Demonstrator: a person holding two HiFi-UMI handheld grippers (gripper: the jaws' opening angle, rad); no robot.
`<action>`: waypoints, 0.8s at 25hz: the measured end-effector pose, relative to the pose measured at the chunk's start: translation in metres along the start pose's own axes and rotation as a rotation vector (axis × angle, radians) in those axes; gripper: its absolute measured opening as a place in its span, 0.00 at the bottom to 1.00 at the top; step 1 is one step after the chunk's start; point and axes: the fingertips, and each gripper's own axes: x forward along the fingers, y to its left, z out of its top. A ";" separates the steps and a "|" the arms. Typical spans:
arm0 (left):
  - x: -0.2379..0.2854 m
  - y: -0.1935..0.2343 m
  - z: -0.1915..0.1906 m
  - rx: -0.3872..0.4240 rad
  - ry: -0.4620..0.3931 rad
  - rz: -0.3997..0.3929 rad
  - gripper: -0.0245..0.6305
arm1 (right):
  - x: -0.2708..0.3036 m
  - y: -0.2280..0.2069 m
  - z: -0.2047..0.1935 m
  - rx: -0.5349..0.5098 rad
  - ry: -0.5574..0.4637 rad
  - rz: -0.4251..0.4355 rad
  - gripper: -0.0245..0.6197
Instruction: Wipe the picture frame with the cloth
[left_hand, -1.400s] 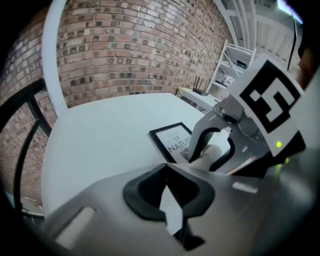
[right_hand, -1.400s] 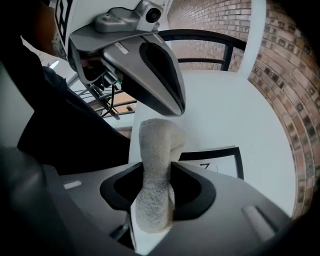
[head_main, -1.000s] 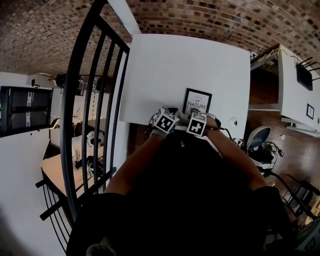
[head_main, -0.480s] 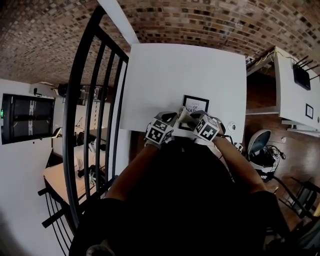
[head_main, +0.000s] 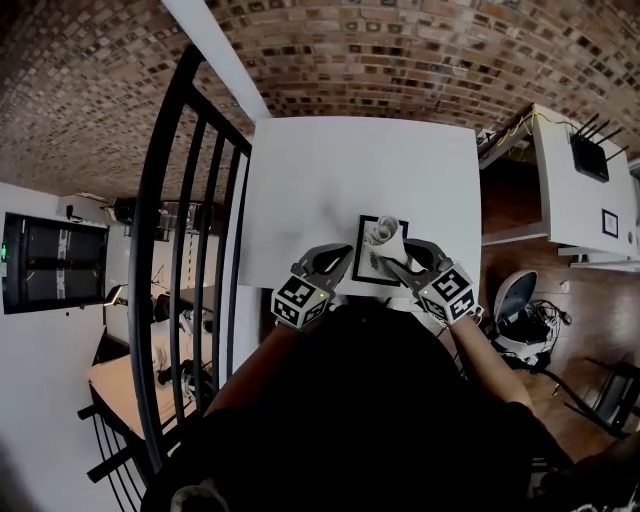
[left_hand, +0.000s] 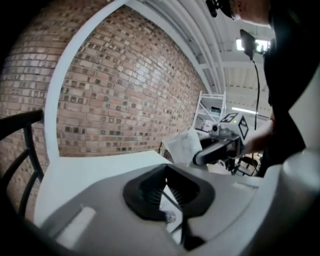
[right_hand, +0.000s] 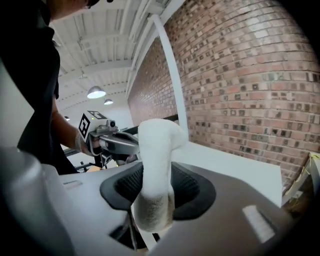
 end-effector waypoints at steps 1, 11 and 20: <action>-0.001 -0.006 0.011 0.010 -0.027 -0.011 0.04 | -0.006 0.000 0.010 0.002 -0.031 -0.010 0.29; -0.010 -0.043 0.099 0.103 -0.260 -0.059 0.04 | -0.057 0.011 0.077 -0.038 -0.303 -0.064 0.29; 0.000 -0.045 0.097 0.077 -0.238 -0.088 0.04 | -0.067 0.018 0.093 -0.070 -0.347 -0.052 0.29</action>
